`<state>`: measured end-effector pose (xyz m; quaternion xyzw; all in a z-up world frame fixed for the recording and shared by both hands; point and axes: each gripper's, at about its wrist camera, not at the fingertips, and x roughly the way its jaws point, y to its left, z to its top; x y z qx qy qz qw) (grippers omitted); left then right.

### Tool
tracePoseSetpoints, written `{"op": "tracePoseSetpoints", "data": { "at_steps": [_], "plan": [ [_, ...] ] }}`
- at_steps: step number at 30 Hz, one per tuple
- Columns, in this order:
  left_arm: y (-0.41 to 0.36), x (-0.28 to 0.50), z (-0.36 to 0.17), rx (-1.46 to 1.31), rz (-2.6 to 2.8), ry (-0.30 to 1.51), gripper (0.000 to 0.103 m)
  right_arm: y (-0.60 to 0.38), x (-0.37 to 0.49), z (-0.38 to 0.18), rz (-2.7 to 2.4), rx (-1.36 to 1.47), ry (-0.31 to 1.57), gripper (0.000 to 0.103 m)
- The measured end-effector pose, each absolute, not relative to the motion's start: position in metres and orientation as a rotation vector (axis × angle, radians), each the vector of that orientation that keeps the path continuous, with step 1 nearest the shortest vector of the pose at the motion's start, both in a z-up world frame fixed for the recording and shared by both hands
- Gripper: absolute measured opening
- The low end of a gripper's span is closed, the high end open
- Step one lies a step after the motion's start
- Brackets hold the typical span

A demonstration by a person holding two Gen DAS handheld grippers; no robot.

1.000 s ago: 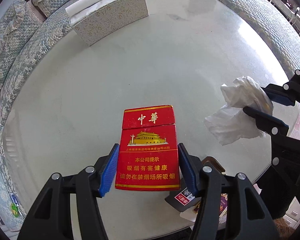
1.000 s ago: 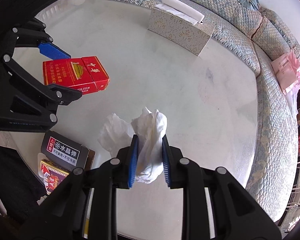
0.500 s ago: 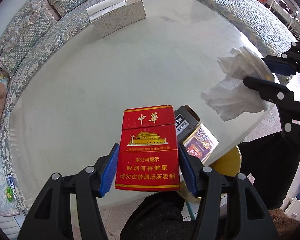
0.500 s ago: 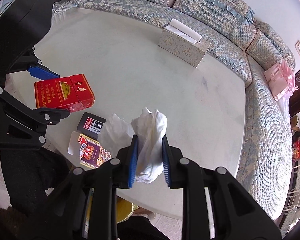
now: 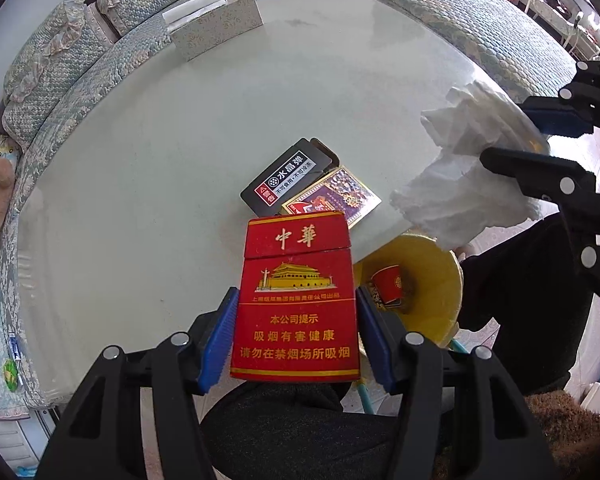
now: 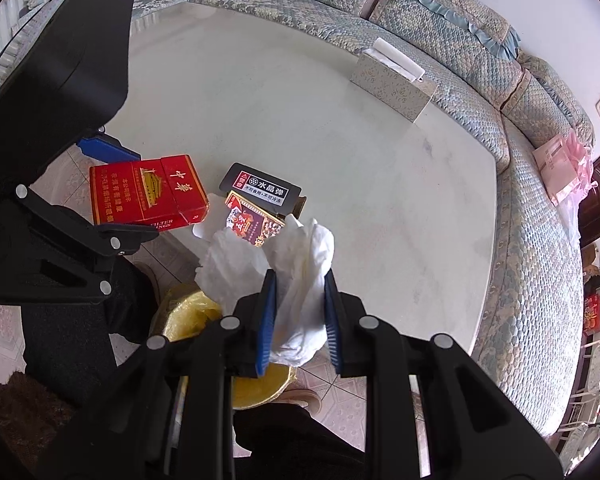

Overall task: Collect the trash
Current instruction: 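Carry the red pack and white tissue off the table over the yellow bin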

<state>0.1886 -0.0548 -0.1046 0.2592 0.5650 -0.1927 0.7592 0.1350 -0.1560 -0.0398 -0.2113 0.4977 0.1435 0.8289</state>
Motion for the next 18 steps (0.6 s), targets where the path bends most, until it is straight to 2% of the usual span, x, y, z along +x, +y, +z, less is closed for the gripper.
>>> {"op": "tracePoseSetpoints", "data": {
  "at_steps": [8,18],
  "plan": [
    [-0.056,0.155,-0.118,0.541,-0.455,1.219,0.056,-0.16,0.1,-0.056,0.314,-0.418,1.075,0.023],
    [-0.067,0.125,-0.164,0.527,-0.53,1.24,0.056,-0.161,0.067,-0.093,0.331,-0.402,1.127,0.023]
  ]
}}
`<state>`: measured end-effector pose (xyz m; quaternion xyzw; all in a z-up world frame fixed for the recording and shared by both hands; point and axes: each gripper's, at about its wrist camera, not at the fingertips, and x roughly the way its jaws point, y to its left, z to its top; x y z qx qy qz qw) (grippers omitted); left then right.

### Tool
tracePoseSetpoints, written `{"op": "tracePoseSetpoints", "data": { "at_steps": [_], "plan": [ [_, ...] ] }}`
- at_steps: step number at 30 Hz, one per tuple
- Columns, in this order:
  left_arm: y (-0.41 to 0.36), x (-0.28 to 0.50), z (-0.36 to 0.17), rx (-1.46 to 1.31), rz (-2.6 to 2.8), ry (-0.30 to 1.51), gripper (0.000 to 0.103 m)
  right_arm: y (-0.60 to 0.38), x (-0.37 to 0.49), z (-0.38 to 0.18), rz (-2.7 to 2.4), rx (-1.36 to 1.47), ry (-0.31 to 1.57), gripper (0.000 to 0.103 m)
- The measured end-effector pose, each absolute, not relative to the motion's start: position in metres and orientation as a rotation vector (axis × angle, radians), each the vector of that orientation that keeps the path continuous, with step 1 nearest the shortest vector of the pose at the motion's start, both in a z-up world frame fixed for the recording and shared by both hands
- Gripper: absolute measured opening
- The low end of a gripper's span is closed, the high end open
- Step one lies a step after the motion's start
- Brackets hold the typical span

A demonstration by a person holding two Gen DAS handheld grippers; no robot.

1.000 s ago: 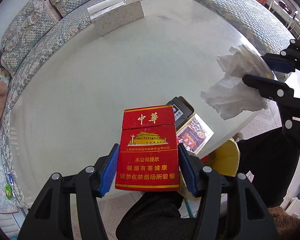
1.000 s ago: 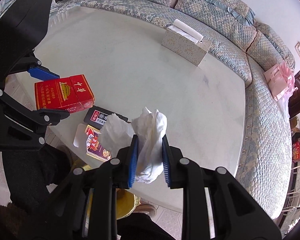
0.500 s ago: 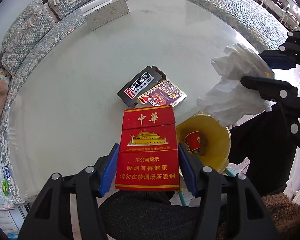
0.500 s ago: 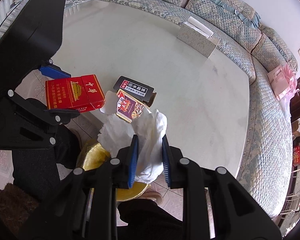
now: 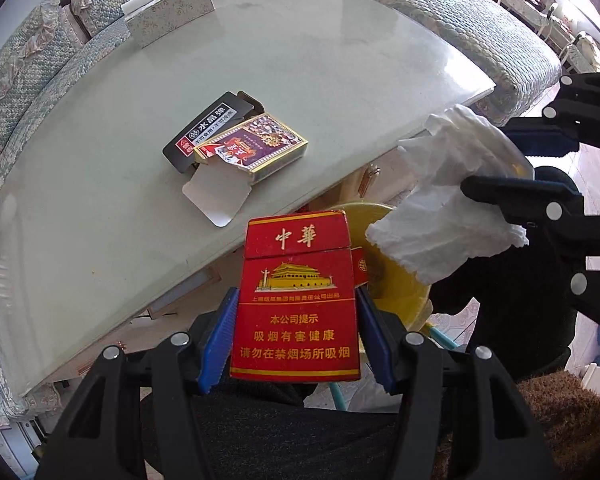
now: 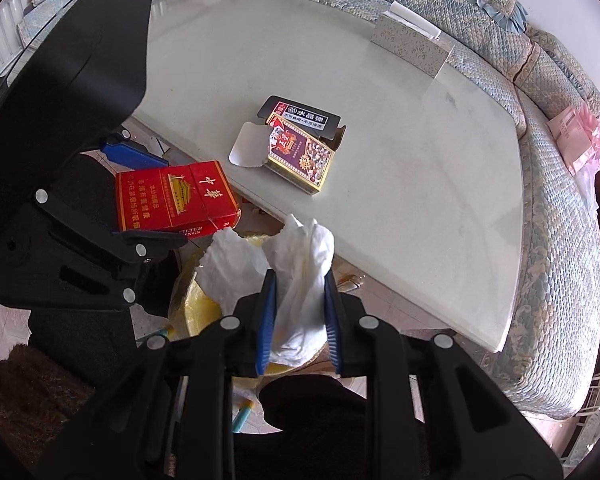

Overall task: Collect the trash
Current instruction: 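Carry the red pack and white tissue off the table over the yellow bin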

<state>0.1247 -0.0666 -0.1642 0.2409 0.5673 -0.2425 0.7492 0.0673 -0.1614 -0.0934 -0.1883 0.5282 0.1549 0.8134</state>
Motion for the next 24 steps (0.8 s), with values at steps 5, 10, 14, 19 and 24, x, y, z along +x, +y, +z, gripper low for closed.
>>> {"op": "tracePoseSetpoints", "data": {
  "at_steps": [5,10,14,19,24],
  "plan": [
    [-0.065,0.115,-0.192,0.498,-0.559,1.267,0.056,-0.169,0.06,-0.12,0.327,-0.386,1.167,0.023],
    [-0.068,0.109,-0.229,0.496,-0.573,1.312,0.056,-0.173,0.059,-0.153,0.324,-0.374,1.217,0.023],
    [-0.072,0.105,-0.258,0.48,-0.591,1.343,0.056,-0.173,0.059,-0.176,0.325,-0.382,1.232,0.023],
    [-0.08,0.108,-0.299,0.469,-0.596,1.407,0.056,-0.173,0.063,-0.209,0.318,-0.387,1.264,0.023],
    [-0.085,0.111,-0.334,0.469,-0.607,1.468,0.056,-0.175,0.072,-0.242,0.306,-0.387,1.305,0.023]
  ]
}}
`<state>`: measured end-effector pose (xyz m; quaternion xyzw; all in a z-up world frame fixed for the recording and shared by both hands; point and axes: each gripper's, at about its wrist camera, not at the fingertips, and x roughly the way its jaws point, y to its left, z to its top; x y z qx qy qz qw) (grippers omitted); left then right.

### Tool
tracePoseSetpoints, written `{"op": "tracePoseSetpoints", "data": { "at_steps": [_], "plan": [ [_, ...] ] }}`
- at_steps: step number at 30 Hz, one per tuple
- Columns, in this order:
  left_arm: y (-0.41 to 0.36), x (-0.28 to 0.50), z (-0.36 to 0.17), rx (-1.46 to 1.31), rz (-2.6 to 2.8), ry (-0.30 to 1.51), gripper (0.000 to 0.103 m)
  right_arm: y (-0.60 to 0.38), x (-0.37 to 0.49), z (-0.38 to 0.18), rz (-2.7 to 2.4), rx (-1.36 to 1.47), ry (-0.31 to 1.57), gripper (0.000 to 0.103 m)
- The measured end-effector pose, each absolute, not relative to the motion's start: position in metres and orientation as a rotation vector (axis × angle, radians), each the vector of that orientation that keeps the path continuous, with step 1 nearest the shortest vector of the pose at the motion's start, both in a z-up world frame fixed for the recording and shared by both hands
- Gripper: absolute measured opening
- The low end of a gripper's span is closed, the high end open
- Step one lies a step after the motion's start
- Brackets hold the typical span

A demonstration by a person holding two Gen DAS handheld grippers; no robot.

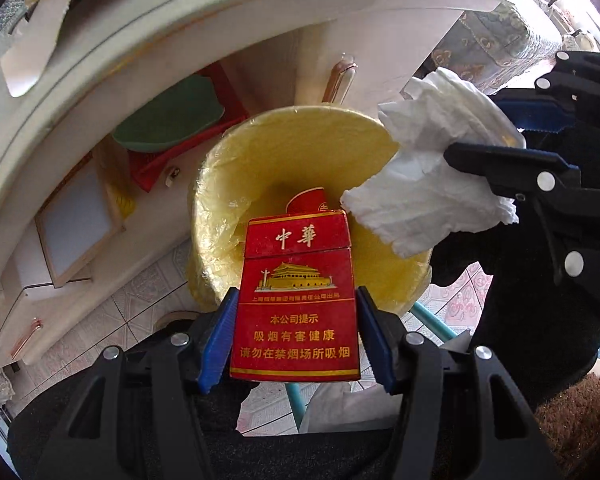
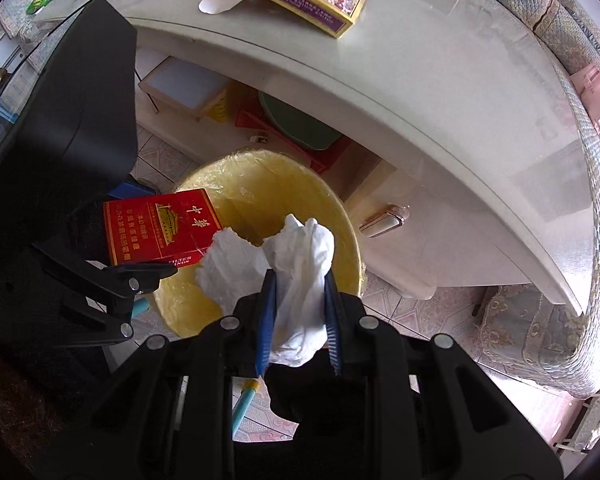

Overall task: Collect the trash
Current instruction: 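Carry the red pack and white tissue off the table over the yellow bin, then open the left tool over the bin while the right tool releases the tissue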

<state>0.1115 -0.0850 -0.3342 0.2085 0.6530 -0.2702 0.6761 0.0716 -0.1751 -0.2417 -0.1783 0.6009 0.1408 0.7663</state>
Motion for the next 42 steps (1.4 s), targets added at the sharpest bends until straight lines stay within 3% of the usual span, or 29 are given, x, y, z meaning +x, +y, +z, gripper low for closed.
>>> {"op": "tracePoseSetpoints", "data": {
  "at_steps": [16,30,32,34,42],
  "plan": [
    [-0.091,0.128,-0.427,0.466,-0.601,1.673,0.056,-0.172,0.099,-0.333,0.308,-0.409,1.456,0.023],
    [-0.097,0.139,-0.456,0.463,-0.578,1.752,0.057,-0.176,0.113,-0.36,0.314,-0.396,1.51,0.024],
    [-0.095,0.142,-0.455,0.446,-0.575,1.748,0.057,-0.177,0.113,-0.36,0.324,-0.38,1.506,0.033],
    [-0.094,0.145,-0.453,0.424,-0.569,1.759,0.068,-0.176,0.112,-0.359,0.337,-0.376,1.49,0.05],
    [-0.085,0.147,-0.449,0.392,-0.543,1.772,0.079,-0.181,0.113,-0.355,0.33,-0.364,1.471,0.052]
  ]
}}
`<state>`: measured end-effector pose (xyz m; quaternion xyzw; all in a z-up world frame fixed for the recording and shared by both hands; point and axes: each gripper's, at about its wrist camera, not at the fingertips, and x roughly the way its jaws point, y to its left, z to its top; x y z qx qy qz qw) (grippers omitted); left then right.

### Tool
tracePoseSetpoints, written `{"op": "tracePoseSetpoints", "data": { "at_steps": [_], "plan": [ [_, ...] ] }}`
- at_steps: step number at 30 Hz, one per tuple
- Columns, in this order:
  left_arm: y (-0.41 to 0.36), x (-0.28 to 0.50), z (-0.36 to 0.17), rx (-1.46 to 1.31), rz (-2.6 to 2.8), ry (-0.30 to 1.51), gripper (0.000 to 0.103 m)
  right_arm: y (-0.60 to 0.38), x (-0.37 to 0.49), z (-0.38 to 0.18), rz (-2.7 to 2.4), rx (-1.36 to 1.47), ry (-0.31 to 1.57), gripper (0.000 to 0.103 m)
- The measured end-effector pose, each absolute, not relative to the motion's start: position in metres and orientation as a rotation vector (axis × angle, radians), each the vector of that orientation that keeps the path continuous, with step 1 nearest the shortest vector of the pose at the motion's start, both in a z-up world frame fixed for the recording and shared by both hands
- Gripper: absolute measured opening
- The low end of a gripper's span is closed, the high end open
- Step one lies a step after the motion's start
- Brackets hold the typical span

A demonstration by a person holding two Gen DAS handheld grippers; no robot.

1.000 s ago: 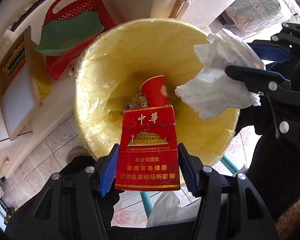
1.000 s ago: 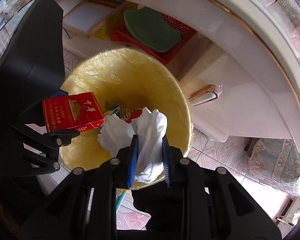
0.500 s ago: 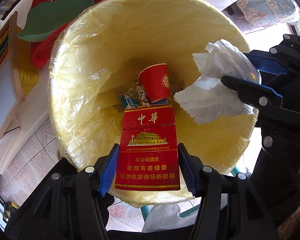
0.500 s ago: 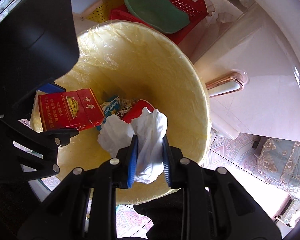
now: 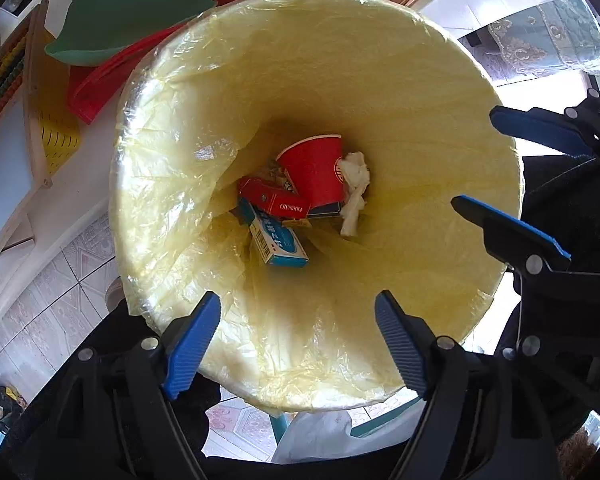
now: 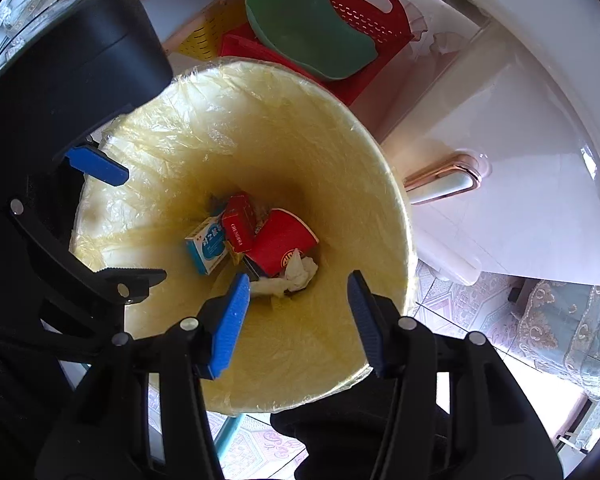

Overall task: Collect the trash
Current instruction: 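Open the left tool over the bin while the right tool releases the tissue, then raise both tools from the bin toward the black box on the table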

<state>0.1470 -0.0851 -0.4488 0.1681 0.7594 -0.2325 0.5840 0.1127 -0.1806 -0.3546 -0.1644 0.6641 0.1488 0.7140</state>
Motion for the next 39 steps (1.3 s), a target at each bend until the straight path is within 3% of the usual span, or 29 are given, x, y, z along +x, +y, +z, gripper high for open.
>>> {"op": "tracePoseSetpoints", "data": {
  "at_steps": [2,7,14,23,33,39],
  "plan": [
    [-0.086,0.146,-0.447,0.403,-0.544,1.772,0.08,-0.182,0.113,-0.352,0.337,-0.359,1.471,0.054],
    [-0.087,0.139,-0.433,0.423,-0.549,1.752,0.081,-0.183,0.113,-0.331,0.361,-0.36,1.428,0.074],
    [-0.078,0.137,-0.388,0.406,-0.58,1.714,0.086,-0.174,0.108,-0.29,0.434,-0.382,1.386,0.078],
    [-0.033,0.144,-0.289,0.465,-0.548,1.617,0.089,-0.15,0.095,-0.218,0.622,-0.441,1.297,0.083],
    [-0.027,0.216,-0.136,0.712,-0.523,1.344,0.093,-0.156,0.128,-0.099,0.795,-0.522,1.097,0.09],
    [-0.057,0.258,-0.099,0.823,-0.586,1.28,0.094,-0.16,0.156,-0.054,0.826,-0.581,1.021,0.091]
  ]
}}
